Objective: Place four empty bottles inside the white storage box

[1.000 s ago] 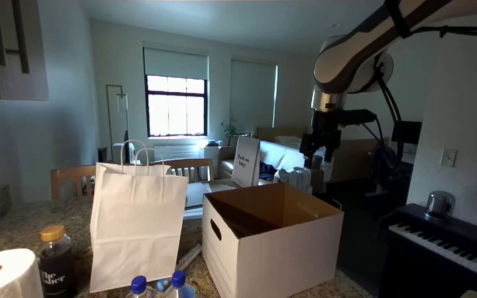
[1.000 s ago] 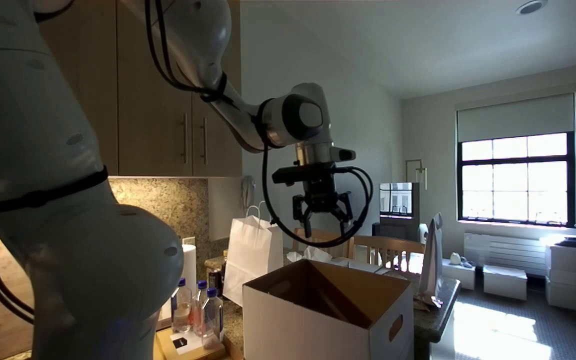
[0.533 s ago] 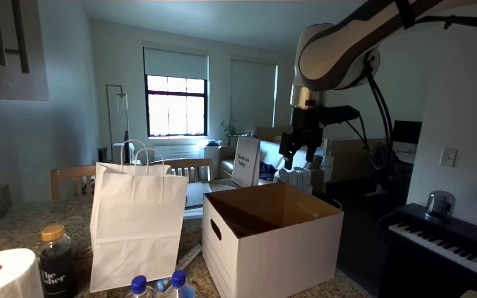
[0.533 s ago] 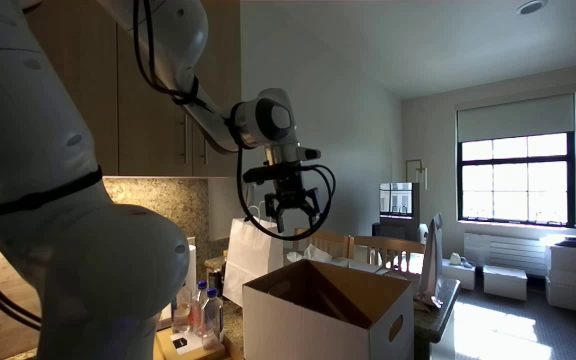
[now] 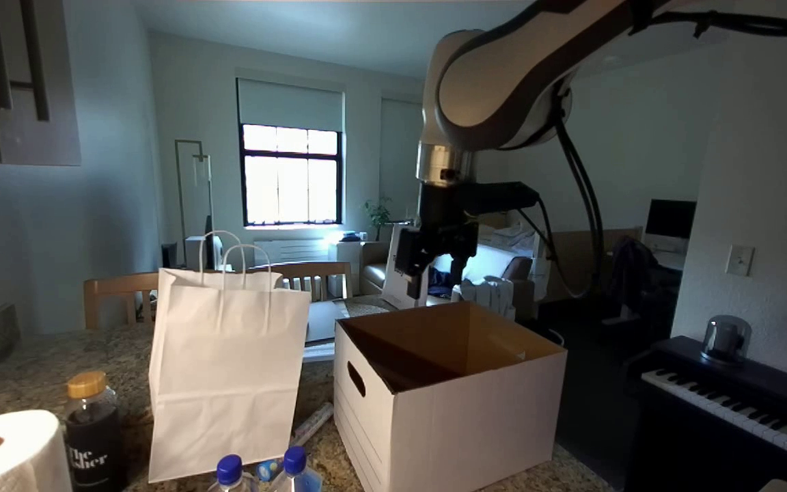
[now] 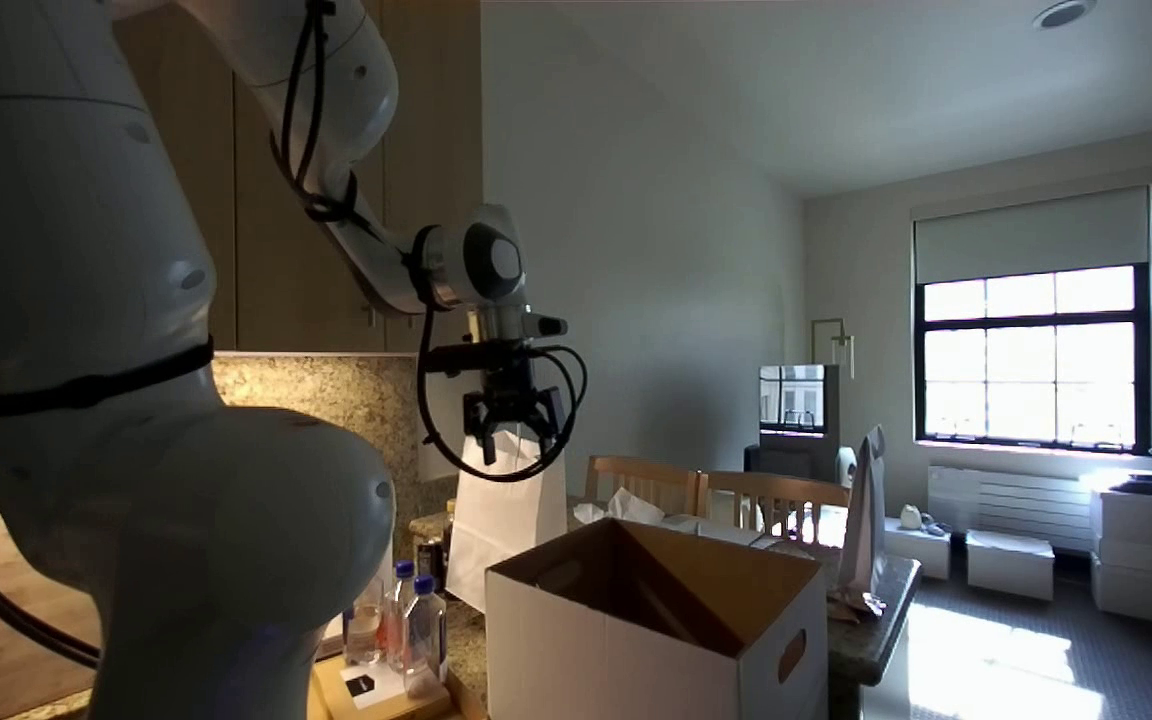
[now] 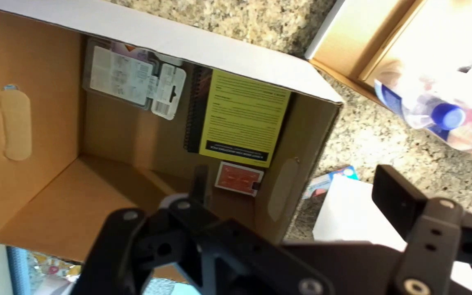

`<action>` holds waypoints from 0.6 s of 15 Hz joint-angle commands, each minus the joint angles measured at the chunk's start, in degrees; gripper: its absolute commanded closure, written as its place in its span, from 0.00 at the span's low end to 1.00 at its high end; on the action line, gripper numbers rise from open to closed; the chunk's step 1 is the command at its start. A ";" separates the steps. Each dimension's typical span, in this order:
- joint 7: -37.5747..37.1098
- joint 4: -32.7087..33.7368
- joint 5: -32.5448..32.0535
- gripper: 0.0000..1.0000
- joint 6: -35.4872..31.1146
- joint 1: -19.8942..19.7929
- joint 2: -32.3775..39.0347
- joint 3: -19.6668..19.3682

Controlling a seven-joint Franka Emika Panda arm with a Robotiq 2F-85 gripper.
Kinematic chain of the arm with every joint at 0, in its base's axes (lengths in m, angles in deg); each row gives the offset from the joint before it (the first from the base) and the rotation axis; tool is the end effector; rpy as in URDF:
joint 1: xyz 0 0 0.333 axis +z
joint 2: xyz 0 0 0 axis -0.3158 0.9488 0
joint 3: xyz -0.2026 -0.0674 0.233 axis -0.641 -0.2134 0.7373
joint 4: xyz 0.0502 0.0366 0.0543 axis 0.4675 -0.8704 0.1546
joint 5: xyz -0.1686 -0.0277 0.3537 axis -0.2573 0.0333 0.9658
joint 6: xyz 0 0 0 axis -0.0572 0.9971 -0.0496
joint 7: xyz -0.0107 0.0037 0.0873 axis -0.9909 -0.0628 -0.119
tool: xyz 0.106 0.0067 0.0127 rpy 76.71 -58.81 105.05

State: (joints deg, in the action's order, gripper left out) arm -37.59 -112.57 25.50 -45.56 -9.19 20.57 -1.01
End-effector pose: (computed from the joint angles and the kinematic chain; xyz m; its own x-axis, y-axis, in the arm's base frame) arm 0.4033 0.1602 0.4367 0.9724 0.1916 0.1331 0.1854 -0.9810 0.0575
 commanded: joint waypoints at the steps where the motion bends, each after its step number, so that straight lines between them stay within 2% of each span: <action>1: -1.45 5.30 3.27 0.00 0.13 2.87 6.76 2.32; 5: -4.45 9.92 3.72 0.00 -0.25 5.28 13.51 5.49; 9: -12.08 12.06 -0.32 0.00 -5.72 8.20 20.31 9.51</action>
State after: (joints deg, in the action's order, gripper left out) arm -43.89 -102.31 28.02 -47.83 -2.65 35.93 6.15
